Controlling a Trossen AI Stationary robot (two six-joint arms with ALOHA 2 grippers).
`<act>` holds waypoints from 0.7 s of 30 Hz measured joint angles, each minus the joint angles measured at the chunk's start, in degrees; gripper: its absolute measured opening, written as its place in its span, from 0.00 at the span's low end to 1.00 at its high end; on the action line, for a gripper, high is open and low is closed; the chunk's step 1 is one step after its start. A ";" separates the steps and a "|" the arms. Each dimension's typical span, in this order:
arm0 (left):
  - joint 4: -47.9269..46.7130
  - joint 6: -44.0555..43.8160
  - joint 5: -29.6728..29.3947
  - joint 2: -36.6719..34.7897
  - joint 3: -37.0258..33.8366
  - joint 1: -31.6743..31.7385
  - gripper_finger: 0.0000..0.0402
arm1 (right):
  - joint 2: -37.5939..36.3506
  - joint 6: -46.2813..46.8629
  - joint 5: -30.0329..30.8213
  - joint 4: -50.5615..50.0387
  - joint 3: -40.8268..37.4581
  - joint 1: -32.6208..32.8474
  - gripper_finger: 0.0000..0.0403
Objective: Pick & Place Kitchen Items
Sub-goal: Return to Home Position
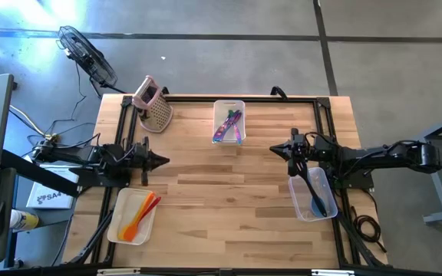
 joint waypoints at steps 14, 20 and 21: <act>1.56 -1.29 0.09 0.00 -0.07 0.00 0.00 | 0.00 0.00 0.00 -0.05 0.00 0.00 0.01; 1.65 -1.29 0.09 0.00 -0.07 0.00 0.00 | 0.00 0.00 0.00 -0.05 0.00 0.00 0.01; 1.65 -1.29 0.09 0.00 -0.07 0.00 0.00 | 0.00 0.00 0.00 -0.05 0.00 0.00 0.01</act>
